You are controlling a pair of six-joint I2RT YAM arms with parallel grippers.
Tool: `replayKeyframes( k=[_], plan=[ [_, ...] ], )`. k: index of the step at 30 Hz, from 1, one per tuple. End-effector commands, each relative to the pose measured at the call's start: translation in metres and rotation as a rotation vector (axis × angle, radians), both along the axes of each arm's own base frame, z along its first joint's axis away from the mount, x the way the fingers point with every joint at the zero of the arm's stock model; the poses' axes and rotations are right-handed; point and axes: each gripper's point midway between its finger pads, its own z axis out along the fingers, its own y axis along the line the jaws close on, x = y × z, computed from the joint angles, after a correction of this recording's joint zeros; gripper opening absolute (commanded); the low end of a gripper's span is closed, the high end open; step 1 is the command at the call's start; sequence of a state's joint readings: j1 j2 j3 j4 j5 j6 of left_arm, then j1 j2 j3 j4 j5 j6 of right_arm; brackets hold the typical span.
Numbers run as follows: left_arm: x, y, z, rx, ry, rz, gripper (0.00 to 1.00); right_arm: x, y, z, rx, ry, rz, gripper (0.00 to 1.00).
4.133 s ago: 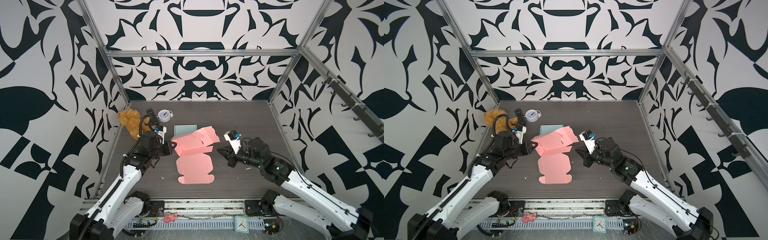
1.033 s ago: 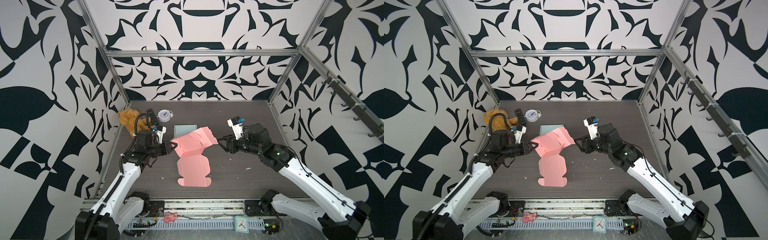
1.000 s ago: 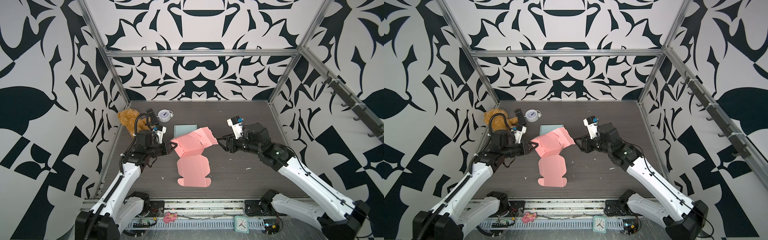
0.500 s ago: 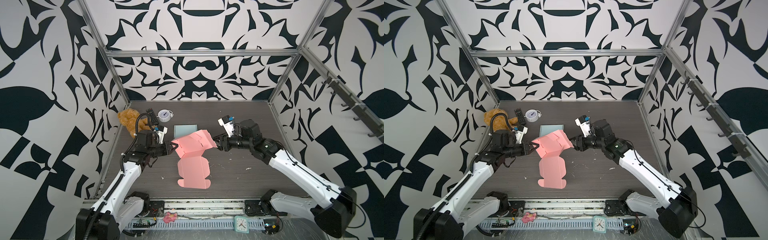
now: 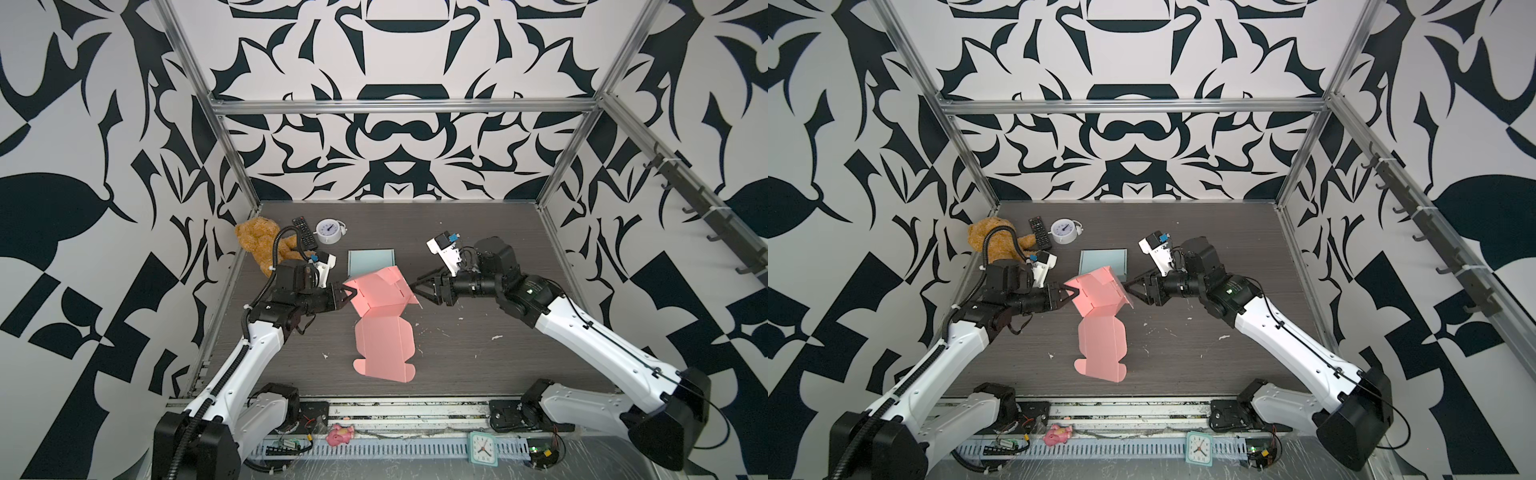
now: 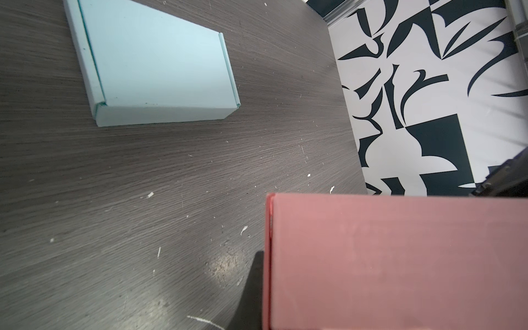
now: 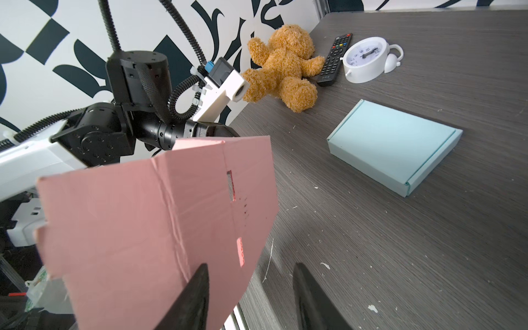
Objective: Fold the paper box
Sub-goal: 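Grasp the raised pink flap with the right gripper and fold it toward the left gripper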
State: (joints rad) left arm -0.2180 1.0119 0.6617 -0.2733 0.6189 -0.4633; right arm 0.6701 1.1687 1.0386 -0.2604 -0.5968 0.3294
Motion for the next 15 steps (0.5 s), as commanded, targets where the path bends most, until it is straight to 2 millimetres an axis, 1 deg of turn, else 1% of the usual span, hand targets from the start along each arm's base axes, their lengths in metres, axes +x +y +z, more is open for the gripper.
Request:
replayKeyframes(
  k=[1,7,12,15],
  plan=[
    [-0.001,-0.001,0.002,-0.005,0.006,-0.011,0.06,-0.002,0.008,0.019,-0.005,-0.095,0.028,0.49],
    [-0.002,0.0,0.002,-0.003,0.01,-0.01,0.06,0.003,0.003,0.007,-0.101,-0.163,-0.032,0.48],
    [-0.001,0.001,0.0,0.006,0.017,-0.003,0.06,0.002,0.008,0.006,-0.097,-0.169,-0.023,0.48],
    [0.0,0.004,-0.005,0.026,0.034,0.018,0.06,0.001,0.013,0.008,-0.098,-0.183,-0.024,0.48]
  ],
)
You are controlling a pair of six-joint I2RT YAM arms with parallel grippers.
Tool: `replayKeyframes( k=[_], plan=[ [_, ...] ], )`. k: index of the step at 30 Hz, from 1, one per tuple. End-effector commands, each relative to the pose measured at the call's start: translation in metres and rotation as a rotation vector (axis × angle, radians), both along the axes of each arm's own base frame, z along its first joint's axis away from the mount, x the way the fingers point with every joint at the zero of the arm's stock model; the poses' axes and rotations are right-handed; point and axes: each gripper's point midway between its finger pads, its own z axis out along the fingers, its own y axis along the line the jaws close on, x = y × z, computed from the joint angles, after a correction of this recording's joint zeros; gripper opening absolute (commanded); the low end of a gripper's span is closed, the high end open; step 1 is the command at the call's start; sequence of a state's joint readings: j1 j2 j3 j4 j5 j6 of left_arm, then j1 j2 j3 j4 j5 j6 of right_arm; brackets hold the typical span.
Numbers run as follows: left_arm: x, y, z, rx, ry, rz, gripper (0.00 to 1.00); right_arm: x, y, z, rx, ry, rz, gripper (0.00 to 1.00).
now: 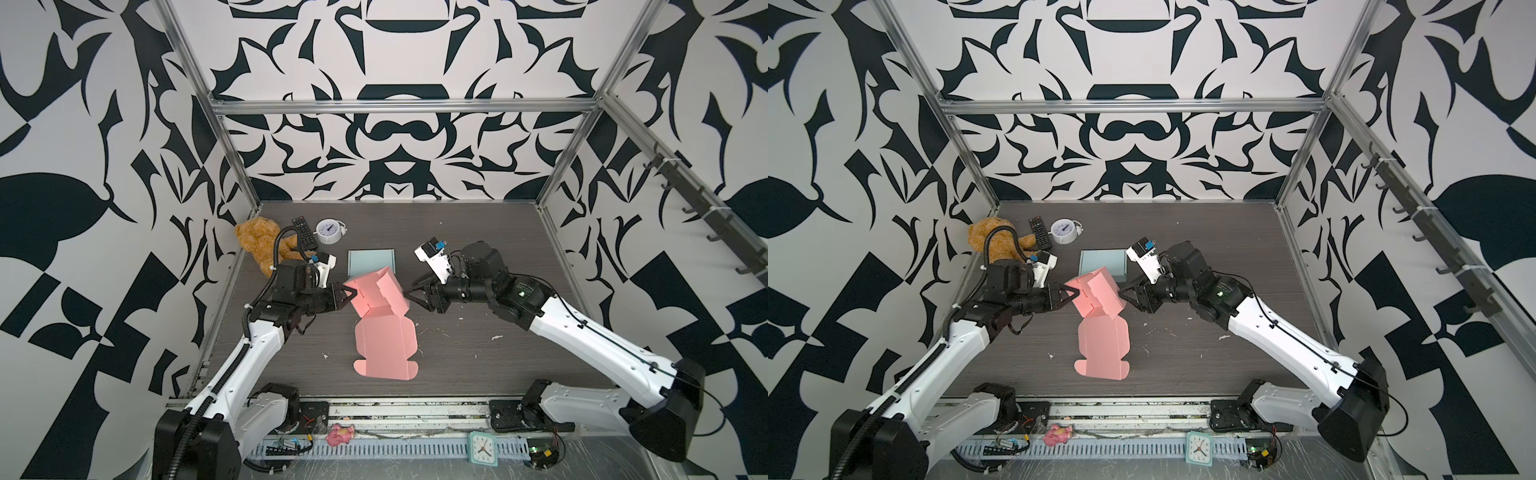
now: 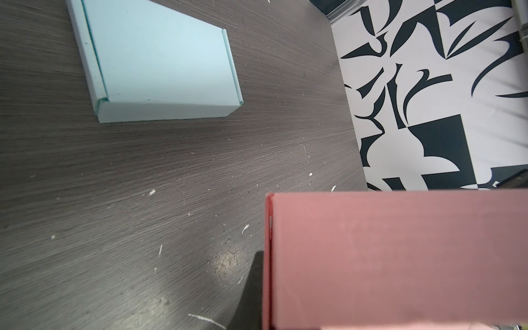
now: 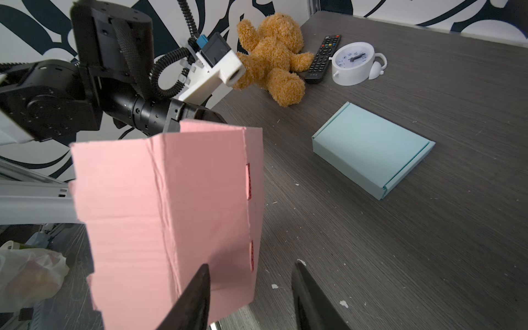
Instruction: Fold the paper box
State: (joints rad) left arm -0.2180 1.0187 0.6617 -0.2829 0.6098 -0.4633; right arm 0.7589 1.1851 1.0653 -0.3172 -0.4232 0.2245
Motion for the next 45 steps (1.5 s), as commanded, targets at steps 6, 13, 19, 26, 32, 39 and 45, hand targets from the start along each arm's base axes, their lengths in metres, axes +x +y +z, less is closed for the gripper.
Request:
replayKeyframes(
  k=[6,13,19,26,32,39,45],
  plan=[
    [-0.001,0.011,-0.01,0.069,0.044,0.043,0.06,-0.002,0.02,0.016,-0.014,-0.093,0.014,0.48],
    [-0.002,0.015,-0.011,0.088,0.044,0.06,0.06,-0.002,0.032,0.01,-0.043,-0.105,0.008,0.47],
    [0.001,0.019,-0.015,0.109,0.055,0.088,0.06,0.004,0.041,0.003,-0.141,-0.136,-0.046,0.46],
    [0.002,0.029,-0.019,0.151,0.067,0.142,0.06,0.012,0.047,-0.006,-0.254,-0.164,-0.122,0.46],
    [0.003,0.034,-0.016,0.156,0.066,0.187,0.06,0.016,0.057,-0.012,-0.342,-0.187,-0.162,0.44],
    [0.001,0.037,-0.017,0.146,0.083,0.225,0.06,0.021,0.063,-0.014,-0.409,-0.211,-0.21,0.39],
    [-0.001,0.039,-0.021,0.135,0.104,0.254,0.06,0.027,0.064,-0.019,-0.507,-0.246,-0.282,0.39]
  ],
)
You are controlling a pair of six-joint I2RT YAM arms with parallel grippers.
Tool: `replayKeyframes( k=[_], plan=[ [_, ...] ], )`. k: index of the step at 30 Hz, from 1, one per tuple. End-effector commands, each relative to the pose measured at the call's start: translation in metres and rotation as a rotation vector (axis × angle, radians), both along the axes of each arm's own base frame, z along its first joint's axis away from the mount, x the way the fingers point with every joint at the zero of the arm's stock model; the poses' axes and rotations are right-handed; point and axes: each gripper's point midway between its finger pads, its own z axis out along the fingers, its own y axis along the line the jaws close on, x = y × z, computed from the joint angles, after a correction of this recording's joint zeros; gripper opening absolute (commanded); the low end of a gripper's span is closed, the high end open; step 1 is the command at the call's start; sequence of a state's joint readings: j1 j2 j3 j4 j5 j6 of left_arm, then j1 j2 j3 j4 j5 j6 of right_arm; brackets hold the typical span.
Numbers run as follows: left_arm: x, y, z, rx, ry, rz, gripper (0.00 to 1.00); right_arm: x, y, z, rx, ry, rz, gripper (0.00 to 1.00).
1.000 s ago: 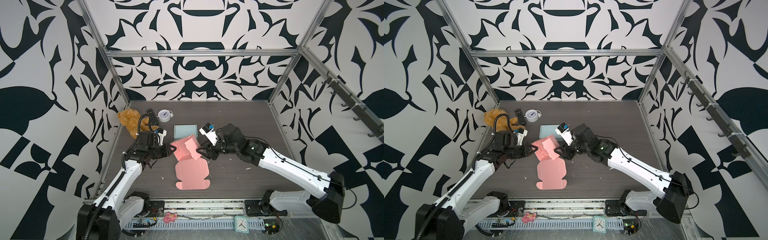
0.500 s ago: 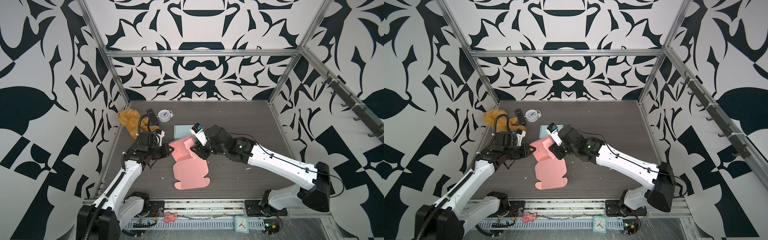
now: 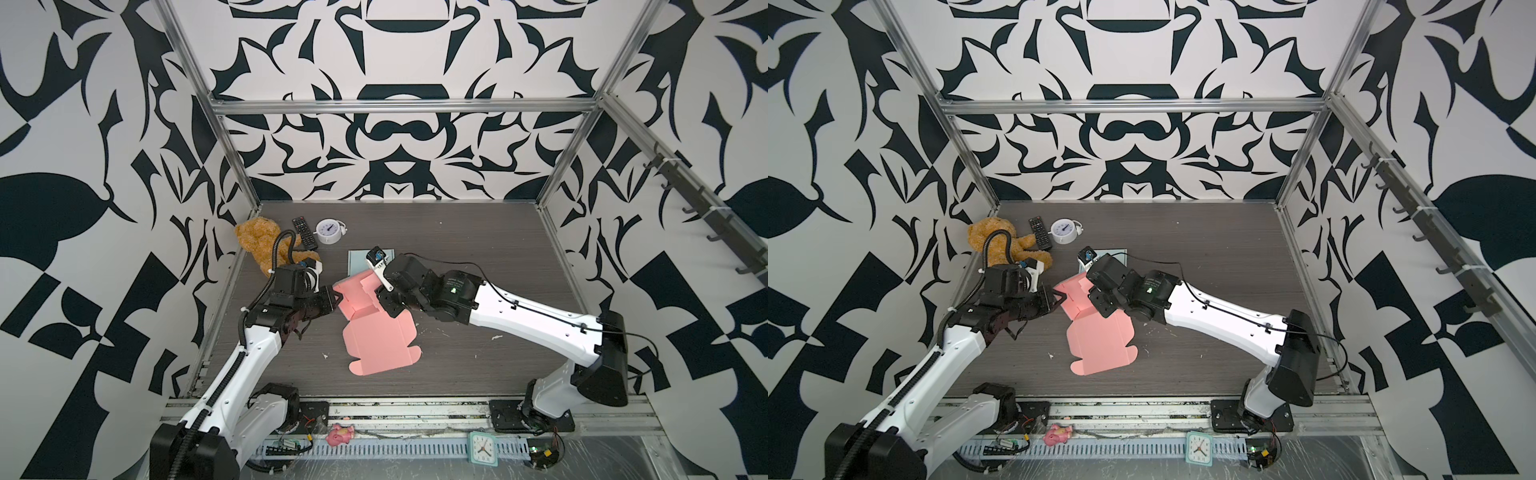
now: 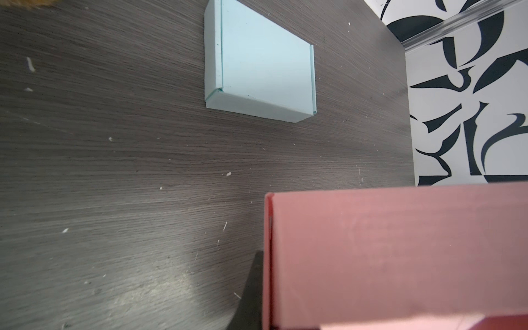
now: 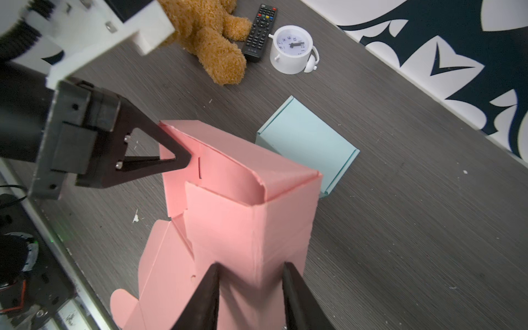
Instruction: Fold the paper box
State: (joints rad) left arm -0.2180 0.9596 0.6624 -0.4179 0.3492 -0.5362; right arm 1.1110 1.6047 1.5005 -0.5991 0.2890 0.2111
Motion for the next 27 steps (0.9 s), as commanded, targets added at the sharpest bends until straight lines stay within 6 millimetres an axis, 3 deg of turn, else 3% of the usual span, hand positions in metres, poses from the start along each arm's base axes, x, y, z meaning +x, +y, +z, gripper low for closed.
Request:
replayKeyframes(
  k=[1,22,27],
  plan=[
    [-0.004,0.001,0.001,-0.026,0.018,0.029,0.06,0.006,-0.006,0.012,-0.048,-0.055,-0.078,0.39],
    [-0.002,-0.006,-0.01,-0.053,0.044,0.06,0.06,0.03,-0.014,-0.006,-0.41,-0.209,-0.208,0.35],
    [0.001,-0.008,-0.013,-0.07,0.052,0.067,0.06,0.035,-0.018,-0.012,-0.46,-0.24,-0.242,0.26]
  ],
)
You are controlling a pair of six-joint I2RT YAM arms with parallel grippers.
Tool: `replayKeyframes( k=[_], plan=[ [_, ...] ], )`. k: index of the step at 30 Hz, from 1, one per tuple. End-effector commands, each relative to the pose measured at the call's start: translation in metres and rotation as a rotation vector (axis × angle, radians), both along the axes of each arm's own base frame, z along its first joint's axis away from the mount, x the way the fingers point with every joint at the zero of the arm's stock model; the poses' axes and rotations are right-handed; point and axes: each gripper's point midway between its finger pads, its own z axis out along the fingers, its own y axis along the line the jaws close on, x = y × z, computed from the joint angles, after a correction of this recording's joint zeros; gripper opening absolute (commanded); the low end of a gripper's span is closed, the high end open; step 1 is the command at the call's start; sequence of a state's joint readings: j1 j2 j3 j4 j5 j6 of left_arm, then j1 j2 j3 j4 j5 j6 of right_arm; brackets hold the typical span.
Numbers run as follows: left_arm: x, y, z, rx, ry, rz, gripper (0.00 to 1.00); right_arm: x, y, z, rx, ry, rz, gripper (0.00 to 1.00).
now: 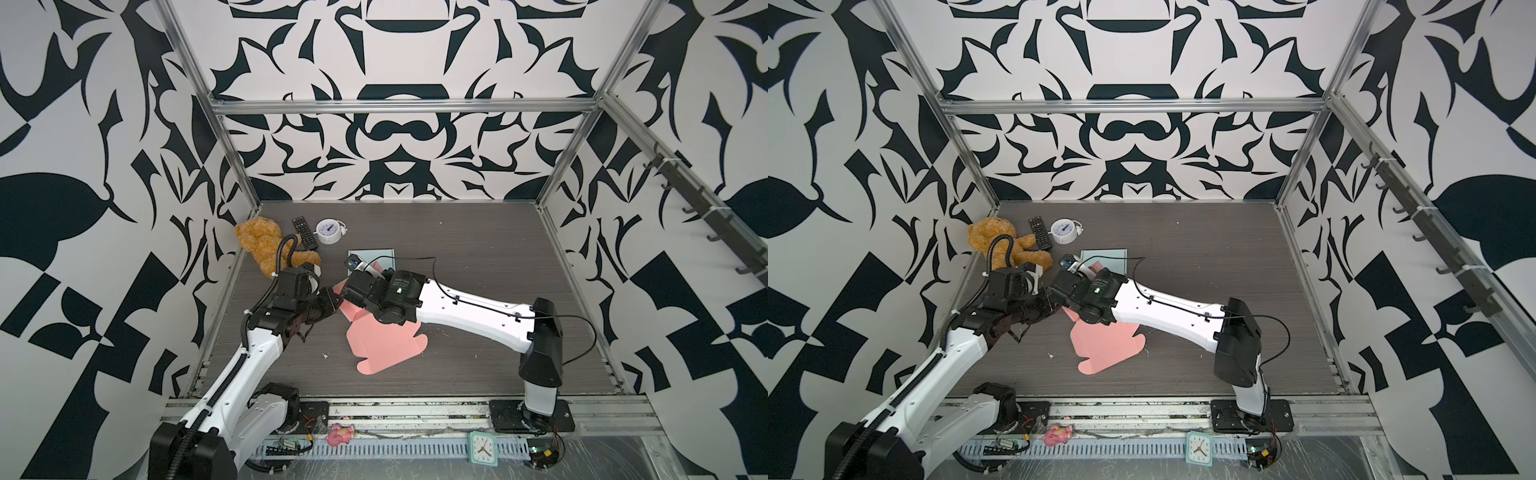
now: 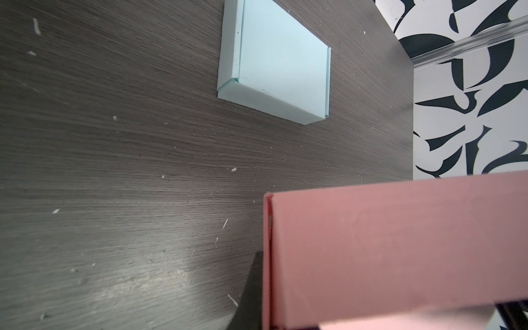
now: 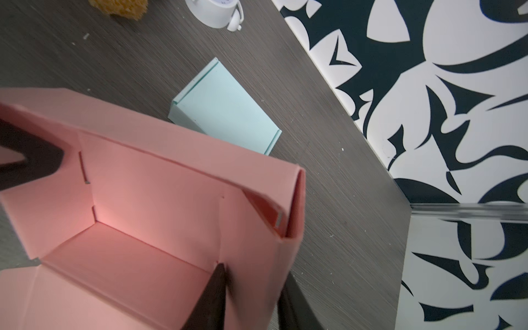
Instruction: Fold the paper box
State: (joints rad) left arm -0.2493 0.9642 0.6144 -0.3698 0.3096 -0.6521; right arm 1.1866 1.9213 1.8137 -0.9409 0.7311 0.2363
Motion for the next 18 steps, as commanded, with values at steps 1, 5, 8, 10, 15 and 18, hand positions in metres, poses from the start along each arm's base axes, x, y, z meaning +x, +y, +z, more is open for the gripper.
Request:
replayKeyframes(
  k=[1,5,8,10,15,18],
  plan=[
    [0.003,-0.006,0.002,-0.04,-0.009,-0.001,0.06,0.005,-0.01,0.016,-0.034,-0.066,-0.044,0.24],
    [0.005,-0.007,-0.002,-0.048,0.0,0.008,0.06,0.009,-0.011,0.014,-0.089,-0.092,-0.06,0.14],
    [0.007,-0.007,-0.004,-0.052,0.003,0.011,0.06,0.011,-0.01,0.012,-0.106,-0.106,-0.069,0.13],
    [0.007,-0.007,-0.003,-0.056,0.0,0.016,0.06,0.013,-0.011,0.01,-0.112,-0.115,-0.079,0.15],
    [0.009,-0.007,-0.002,-0.057,-0.009,0.026,0.06,0.015,-0.013,0.011,-0.103,-0.137,-0.1,0.19],
    [0.009,-0.007,-0.003,-0.061,-0.006,0.03,0.06,0.017,-0.012,0.013,-0.099,-0.151,-0.104,0.19]
  ],
)
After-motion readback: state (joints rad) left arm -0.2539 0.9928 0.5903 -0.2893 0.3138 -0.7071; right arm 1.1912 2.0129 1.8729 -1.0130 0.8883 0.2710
